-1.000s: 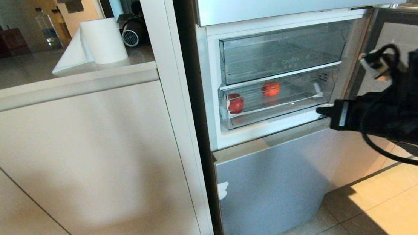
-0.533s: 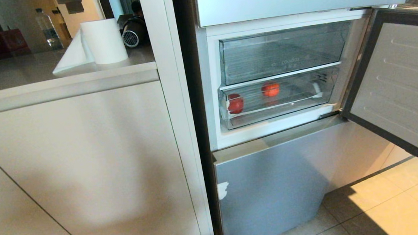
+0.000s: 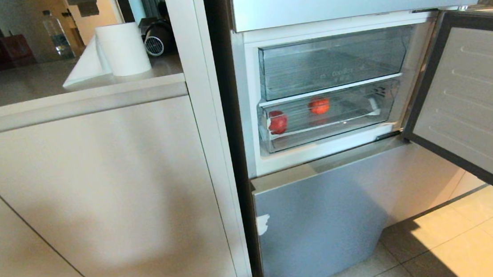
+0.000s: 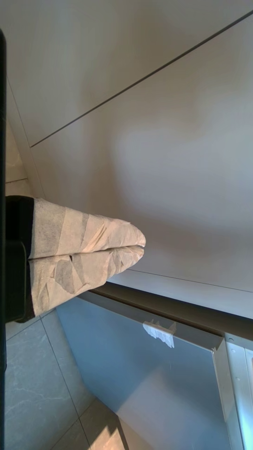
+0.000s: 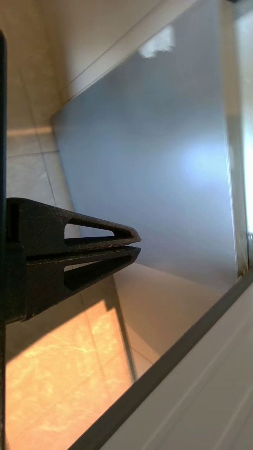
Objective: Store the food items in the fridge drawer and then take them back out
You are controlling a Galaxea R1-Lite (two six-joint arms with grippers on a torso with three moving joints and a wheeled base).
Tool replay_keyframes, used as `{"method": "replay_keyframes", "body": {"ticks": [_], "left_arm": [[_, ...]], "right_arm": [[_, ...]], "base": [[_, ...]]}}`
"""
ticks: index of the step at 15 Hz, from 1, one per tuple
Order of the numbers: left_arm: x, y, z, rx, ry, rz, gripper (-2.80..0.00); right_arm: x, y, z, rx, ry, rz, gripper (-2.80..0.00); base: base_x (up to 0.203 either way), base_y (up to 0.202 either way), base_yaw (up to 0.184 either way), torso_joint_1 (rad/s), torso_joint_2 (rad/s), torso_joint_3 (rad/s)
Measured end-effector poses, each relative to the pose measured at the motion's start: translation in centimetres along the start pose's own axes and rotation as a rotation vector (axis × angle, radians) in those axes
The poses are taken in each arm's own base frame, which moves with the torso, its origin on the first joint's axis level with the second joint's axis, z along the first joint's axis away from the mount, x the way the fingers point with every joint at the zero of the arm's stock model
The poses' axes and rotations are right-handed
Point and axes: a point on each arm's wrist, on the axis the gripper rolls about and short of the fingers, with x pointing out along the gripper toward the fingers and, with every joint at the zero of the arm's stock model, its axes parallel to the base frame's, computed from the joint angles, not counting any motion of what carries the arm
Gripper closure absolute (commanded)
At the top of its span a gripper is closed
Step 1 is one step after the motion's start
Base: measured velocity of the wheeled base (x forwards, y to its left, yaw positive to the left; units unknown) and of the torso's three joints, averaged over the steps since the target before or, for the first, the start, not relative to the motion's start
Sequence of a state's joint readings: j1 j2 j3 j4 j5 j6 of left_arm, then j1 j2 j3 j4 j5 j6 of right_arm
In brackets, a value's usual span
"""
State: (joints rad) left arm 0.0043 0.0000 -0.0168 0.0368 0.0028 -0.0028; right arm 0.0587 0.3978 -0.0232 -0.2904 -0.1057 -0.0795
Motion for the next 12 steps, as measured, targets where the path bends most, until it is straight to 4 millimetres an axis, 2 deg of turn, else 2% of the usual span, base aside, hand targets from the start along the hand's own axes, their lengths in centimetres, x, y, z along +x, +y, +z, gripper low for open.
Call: {"method": "replay_keyframes", "body": {"ticks": [6,12], "left_arm": [[0.0,0.0,0.0,0.0,0.0,0.0,0.0],[0.0,0.0,0.0,0.0,0.0,0.0,0.0]], "right_arm": [[-3.1,0.3,-3.8,0.001,-0.038,0.041,0.0],[-3.5,0.3,-4.2,0.001,-0.082,0.037,0.0]], "base": [[0.0,0.0,0.0,0.0,0.0,0.0],[0.0,0.0,0.0,0.0,0.0,0.0]]}}
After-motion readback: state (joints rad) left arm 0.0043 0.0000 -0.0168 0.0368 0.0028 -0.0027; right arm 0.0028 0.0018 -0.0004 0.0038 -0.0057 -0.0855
